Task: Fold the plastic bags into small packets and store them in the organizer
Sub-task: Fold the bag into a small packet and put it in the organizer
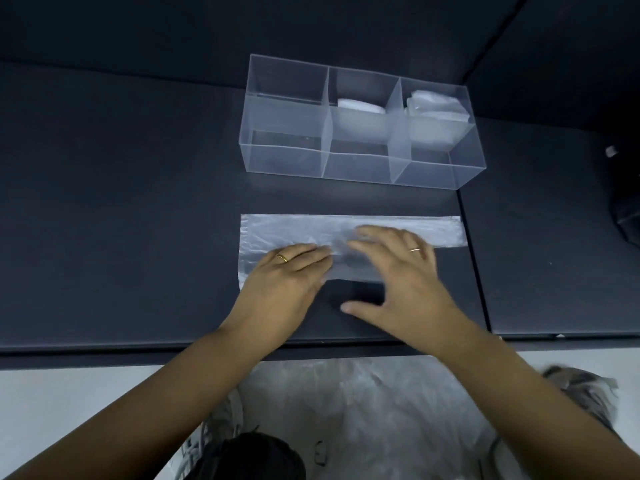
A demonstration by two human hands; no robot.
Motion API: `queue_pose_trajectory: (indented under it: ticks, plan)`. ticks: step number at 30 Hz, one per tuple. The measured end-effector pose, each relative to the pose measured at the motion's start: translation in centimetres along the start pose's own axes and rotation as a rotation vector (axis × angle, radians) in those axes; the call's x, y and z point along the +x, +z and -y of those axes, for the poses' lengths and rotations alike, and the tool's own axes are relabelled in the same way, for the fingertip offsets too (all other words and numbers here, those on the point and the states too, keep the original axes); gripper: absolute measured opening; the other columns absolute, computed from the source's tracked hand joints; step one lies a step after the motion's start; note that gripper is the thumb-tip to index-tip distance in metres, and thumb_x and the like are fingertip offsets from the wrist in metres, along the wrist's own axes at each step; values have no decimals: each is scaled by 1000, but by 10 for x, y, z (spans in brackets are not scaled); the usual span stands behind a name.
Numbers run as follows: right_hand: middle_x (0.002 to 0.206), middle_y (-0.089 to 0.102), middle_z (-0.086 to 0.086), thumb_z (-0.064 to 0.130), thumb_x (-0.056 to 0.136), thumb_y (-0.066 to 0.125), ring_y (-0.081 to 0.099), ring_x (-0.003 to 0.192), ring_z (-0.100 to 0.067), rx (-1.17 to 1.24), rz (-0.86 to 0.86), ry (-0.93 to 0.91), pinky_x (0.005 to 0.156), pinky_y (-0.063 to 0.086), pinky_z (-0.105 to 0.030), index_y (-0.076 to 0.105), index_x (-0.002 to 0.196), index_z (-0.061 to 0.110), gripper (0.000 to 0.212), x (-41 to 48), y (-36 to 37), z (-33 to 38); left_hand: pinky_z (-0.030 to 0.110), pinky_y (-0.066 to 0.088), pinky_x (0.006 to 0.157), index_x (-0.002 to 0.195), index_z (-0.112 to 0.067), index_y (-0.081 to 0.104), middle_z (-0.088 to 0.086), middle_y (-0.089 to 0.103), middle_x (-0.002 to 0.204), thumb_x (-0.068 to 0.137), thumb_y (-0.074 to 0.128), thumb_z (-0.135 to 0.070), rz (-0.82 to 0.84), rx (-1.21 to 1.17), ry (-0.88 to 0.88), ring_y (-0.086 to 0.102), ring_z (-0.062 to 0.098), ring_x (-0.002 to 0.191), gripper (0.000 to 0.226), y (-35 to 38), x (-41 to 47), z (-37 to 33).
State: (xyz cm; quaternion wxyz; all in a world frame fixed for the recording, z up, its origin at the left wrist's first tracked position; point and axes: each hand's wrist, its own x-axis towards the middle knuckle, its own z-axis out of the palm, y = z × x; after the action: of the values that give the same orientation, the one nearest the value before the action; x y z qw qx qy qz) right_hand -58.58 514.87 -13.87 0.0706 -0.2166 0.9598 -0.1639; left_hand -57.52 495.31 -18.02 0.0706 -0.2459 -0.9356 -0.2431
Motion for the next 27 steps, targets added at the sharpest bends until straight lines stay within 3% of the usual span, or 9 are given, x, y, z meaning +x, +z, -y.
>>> queue_pose_trajectory:
  ticks: [3, 5, 9, 13, 17, 19, 22, 25, 27]
  plan:
    - [114, 66, 2, 14, 76, 77, 58, 109, -22, 86, -110, 24, 102, 35, -34, 71, 102, 13, 26, 7, 16, 0, 38, 48, 98, 110, -6, 72, 6, 68, 118, 89, 61, -9, 51, -101, -60, 63, 24, 113, 24, -7, 2, 0]
    - [97, 70, 4, 4, 81, 71, 63, 95, -17, 314, -193, 157, 89, 46, -27, 72, 87, 12, 10, 9, 14, -7, 27, 42, 100, 110, -9, 72, 3, 69, 116, 89, 63, -7, 69, -179, -87, 62, 19, 114, 23, -14, 2, 5]
    - [82, 70, 11, 17, 88, 67, 63, 80, -2, 565, -171, 442, 72, 43, -6, 69, 79, 19, 10, 12, 8, -25, 15, 46, 86, 99, -20, 76, -16, 72, 101, 90, 65, -19, 69, -414, -375, 64, -3, 94, 14, -37, -1, 27]
    - [78, 60, -19, 27, 89, 65, 49, 65, -19, 661, -217, 536, 61, 39, -20, 63, 82, -2, 30, 17, 10, -33, 3, 43, 69, 84, -26, 77, -23, 72, 82, 87, 67, -28, 23, -623, -650, 62, -13, 76, 10, -51, -4, 52]
    - [51, 50, 12, 25, 85, 67, 42, 50, 0, 604, -291, 651, 51, 34, -12, 59, 64, 10, 27, 25, 16, -31, 1, 37, 59, 82, -23, 75, -22, 66, 63, 88, 67, -30, -102, -594, -816, 56, -13, 59, 11, -48, 4, 66]
    - [45, 46, 15, 20, 84, 68, 40, 46, -1, 582, -337, 682, 47, 32, -10, 46, 54, 15, 37, 29, 18, -29, 3, 37, 60, 86, -21, 73, -17, 69, 72, 89, 66, -28, -124, -511, -847, 60, -6, 65, 11, -45, 8, 68]
    - [43, 46, 15, 17, 85, 67, 45, 44, 4, 543, -358, 711, 44, 33, -7, 41, 51, 23, 44, 33, 19, -24, 19, 42, 66, 98, -17, 69, -9, 65, 77, 89, 64, -20, -193, -218, -781, 61, 13, 74, 10, -45, 7, 57]
    - [43, 42, 13, 19, 86, 67, 44, 43, 1, 507, -356, 740, 42, 30, -11, 38, 51, 26, 46, 37, 18, -23, 38, 44, 74, 103, -6, 66, 10, 62, 87, 89, 59, -8, -310, 83, -433, 56, 31, 81, 16, -39, 6, 37]
    - [42, 40, 11, 18, 86, 66, 41, 43, -5, 467, -354, 733, 44, 28, -15, 38, 49, 22, 47, 38, 19, -23, 39, 44, 87, 108, -1, 67, 16, 65, 103, 88, 56, -7, -221, 128, -223, 60, 36, 91, 23, -28, 5, 24]
